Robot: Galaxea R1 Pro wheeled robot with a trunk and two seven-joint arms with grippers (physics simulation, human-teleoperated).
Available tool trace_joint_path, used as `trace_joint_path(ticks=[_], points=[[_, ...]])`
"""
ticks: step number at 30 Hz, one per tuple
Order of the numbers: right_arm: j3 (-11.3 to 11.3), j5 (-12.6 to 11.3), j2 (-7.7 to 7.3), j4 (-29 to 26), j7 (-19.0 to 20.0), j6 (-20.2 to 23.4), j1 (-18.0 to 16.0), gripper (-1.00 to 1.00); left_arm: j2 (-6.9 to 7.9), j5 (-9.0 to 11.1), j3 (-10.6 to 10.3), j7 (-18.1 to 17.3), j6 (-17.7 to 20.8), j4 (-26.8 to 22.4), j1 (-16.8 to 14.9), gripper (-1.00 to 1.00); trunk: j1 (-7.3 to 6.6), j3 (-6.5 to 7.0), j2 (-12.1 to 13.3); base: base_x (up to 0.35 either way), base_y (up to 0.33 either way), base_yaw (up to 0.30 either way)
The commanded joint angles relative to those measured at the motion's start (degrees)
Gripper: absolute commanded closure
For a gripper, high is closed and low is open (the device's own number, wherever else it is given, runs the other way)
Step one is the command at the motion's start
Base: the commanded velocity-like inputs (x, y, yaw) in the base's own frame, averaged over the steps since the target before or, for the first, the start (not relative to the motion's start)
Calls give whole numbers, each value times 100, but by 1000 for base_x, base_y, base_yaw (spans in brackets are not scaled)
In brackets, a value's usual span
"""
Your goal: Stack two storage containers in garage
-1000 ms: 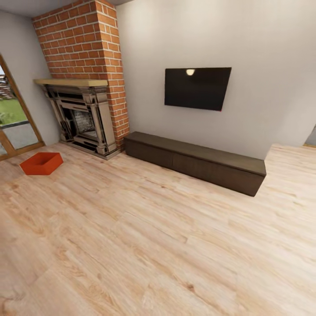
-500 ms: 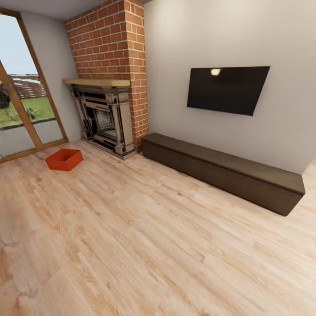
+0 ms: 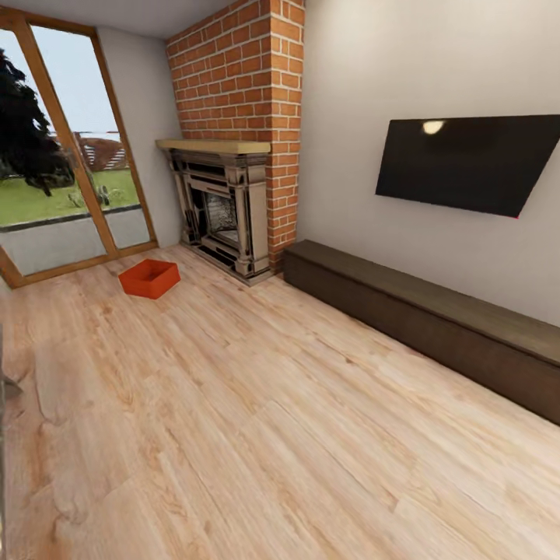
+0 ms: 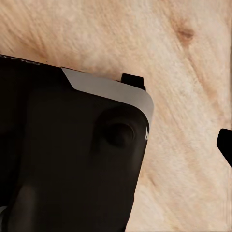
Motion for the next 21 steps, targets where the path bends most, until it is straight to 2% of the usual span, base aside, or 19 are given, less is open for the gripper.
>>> trace_joint_path(ticks=[1, 11, 21], points=[[44, -60, 3, 16, 22, -32, -5, -100, -1, 30, 20, 10, 20, -1, -4, -100, 3, -5, -3, 322, 0, 271], [44, -60, 3, 16, 22, -32, -6, -100, -1, 30, 21, 11, 19, -1, -2, -100, 3, -5, -3, 322, 0, 266], [44, -66, 10, 16, 22, -26, -5, -100, -1, 30, 20, 11, 20, -1, -1, -100, 3, -5, -3, 322, 0, 67]])
